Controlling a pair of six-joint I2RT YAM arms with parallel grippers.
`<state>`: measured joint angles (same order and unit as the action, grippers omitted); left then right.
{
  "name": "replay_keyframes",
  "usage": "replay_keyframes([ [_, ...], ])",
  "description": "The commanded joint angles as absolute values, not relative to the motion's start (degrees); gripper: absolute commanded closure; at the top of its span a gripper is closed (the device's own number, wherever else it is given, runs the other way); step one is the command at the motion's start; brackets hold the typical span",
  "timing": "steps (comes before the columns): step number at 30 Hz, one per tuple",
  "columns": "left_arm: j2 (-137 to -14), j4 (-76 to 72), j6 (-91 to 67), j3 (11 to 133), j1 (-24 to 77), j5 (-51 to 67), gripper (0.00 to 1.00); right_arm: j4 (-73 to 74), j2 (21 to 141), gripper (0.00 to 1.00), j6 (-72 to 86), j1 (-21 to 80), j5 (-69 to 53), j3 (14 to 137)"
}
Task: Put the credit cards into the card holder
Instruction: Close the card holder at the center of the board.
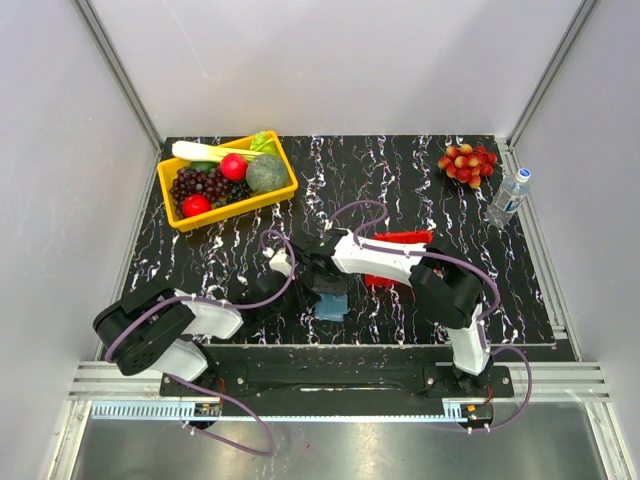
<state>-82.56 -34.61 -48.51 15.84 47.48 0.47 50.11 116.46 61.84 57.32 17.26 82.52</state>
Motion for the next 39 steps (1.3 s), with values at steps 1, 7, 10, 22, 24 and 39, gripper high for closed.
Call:
replay_keyframes([
  [1, -82.53, -37.79, -48.25, 14.42, 50.62, 3.08, 0.93, 35.24, 135.52, 0.62, 69.00, 58.10, 17.75, 75.84],
  [7, -82.79, -38.32, -48.95, 14.06, 51.33, 2.64, 0.94, 42.53, 140.09, 0.62, 69.26, 58.80, 18.10, 82.95],
  [10, -82.27, -38.06, -48.96, 13.80, 51.59, 2.11, 0.94, 43.94, 141.59, 0.61, 69.17, 59.32, 18.63, 84.81],
  [22, -77.08, -34.54, -50.10, 11.78, 53.35, -2.99, 0.94, 47.64, 148.10, 0.60, 71.19, 60.55, 17.49, 89.56],
  [24, -77.08, -34.28, -50.19, 12.04, 53.79, -3.34, 0.94, 48.25, 149.23, 0.60, 71.63, 60.64, 17.23, 90.17],
  [39, -73.83, -29.89, -48.96, 13.09, 56.60, -4.57, 0.94, 50.54, 158.11, 0.60, 74.27, 60.55, 11.78, 91.93],
])
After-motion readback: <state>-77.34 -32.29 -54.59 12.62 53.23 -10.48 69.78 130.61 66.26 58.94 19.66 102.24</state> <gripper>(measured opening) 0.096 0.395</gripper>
